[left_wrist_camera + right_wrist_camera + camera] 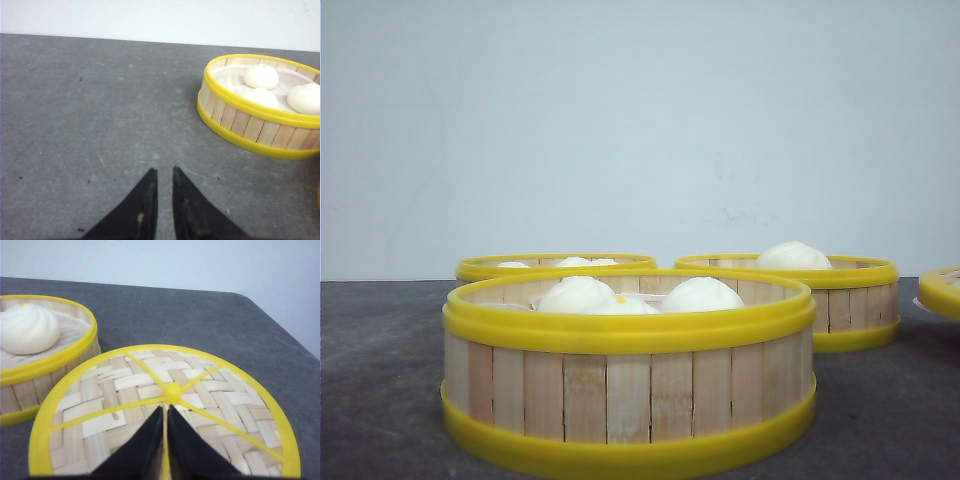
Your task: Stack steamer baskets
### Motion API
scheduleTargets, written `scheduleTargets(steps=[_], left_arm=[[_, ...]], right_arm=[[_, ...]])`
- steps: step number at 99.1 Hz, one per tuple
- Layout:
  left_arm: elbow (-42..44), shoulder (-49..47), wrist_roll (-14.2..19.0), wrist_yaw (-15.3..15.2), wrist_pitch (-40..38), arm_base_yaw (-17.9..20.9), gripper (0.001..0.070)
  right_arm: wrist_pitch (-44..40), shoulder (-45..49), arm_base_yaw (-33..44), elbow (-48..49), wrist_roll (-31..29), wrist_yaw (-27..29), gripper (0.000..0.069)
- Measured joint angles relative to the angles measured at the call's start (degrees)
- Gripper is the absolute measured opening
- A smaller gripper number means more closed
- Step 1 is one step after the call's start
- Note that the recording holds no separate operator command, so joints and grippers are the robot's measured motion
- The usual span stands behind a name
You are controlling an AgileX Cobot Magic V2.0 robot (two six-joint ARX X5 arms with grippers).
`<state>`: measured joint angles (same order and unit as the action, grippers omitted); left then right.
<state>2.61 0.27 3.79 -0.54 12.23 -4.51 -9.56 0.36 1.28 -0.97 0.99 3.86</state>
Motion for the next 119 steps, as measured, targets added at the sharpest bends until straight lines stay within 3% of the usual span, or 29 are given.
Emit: scheduleTargets(steps=[72, 90, 103, 119], left_arm=[[0.00, 0.00, 0.00, 0.00, -0.02, 0.00, 0.0028], [-0.35, 0.00, 1.16, 0.00, -1.46, 0.00, 0.0028], [-0.35, 0.00, 2.47, 0.02, -3.34, 0.00, 0.0028], [-0.35, 0.00, 6.64, 0.00, -3.93, 0.00, 0.0028]], right_arm=[[0.02, 0.00, 0.00, 0.00, -0.26, -0.07, 0.0009], [-0.07, 0.00, 0.00, 0.00, -4.85, -0.81, 0.0009], [-0.09, 0.00, 0.00, 0.00, -11.54, -0.85, 0.0009], [-0.11, 0.00, 0.00, 0.00, -18.36, -0.85, 0.0009]])
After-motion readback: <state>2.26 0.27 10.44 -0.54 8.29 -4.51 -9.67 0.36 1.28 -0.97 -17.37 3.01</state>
